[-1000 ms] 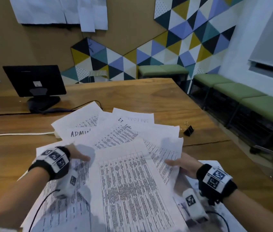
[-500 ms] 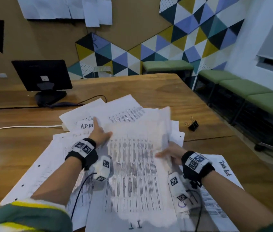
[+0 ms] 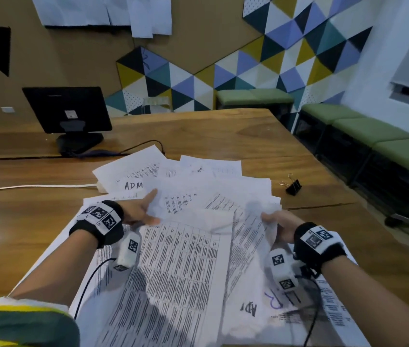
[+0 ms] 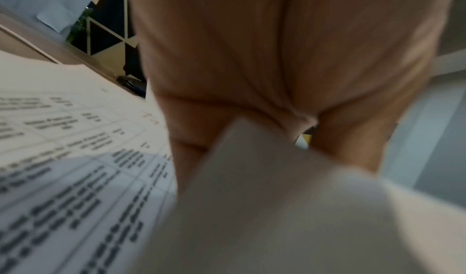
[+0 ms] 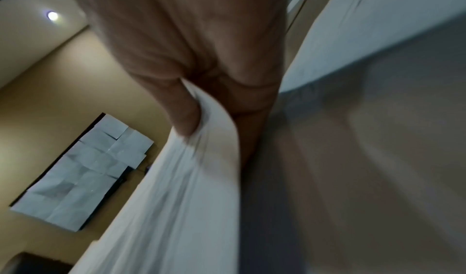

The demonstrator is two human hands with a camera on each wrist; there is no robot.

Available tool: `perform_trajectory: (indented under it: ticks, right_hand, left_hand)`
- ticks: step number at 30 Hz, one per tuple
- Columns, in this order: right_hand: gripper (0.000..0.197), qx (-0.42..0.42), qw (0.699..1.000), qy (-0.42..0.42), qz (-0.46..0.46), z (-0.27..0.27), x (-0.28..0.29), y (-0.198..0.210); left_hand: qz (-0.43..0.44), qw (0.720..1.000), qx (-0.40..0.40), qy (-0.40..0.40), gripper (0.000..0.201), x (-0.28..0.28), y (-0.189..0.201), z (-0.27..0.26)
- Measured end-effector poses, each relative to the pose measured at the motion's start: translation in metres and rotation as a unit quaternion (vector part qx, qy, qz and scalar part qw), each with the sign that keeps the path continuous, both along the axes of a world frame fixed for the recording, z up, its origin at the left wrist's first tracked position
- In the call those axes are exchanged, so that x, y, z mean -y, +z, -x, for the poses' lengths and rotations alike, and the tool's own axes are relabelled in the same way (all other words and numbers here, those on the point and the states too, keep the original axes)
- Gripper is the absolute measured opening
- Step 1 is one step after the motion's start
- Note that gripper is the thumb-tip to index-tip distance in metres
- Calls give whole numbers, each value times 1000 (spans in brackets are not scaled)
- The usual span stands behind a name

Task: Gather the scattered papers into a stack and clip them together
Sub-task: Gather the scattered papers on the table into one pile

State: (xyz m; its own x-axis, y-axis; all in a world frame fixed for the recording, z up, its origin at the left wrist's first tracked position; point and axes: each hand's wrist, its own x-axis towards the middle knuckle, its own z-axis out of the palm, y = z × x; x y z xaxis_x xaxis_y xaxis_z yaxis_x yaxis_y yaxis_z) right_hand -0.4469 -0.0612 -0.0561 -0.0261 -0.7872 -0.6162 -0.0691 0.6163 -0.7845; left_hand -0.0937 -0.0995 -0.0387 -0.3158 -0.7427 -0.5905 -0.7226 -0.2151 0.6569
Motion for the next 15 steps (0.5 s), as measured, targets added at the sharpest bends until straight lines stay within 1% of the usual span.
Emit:
perform_trajectory:
  ticks: [2,3,4,5,6,7,8,9,10,12,14,15]
  right_hand:
    - [18,-44,998,41,-14,9,2,6]
    - [20,-55,996,63,-17,11,1,11]
    - [21,-65,995,78,-22,9,2,15]
    - [18,-80,992,98,-17,8,3,16]
    - [16,-100,990,104,-3,4,8,14]
    - [24,-120,988,95,9,1,15,5]
    - [33,-129,988,83,21,-3,23,-6]
    - [37,-108,991,66,38,-9,26,-14]
    - [45,-92,994,52,41,-22,18,-9]
    - [65,-69,996,38,47,-47,1,3]
    - [81,-9,996,50,70,-64,-10,6]
    - [90,5,995,56,81,-72,-13,4]
  left_hand:
    - [7,999,9,-39,99,-1,7,-4]
    - [3,998,17,-64,100,-3,10,-4]
    - [-16,995,23,-92,105,-6,12,1]
    - [-29,992,35,-118,110,-10,13,6]
    - [-22,990,42,-136,109,-14,14,15]
    - [8,990,48,-133,100,-16,12,24]
    - [68,990,55,-112,91,-15,8,33]
    - [132,988,48,-59,86,-13,3,38]
    - [174,984,39,6,85,-12,-1,43]
    - [211,970,24,122,87,-6,-14,46]
    - [205,957,-3,206,84,-5,-24,45]
    - [204,946,-25,250,81,-5,-28,44]
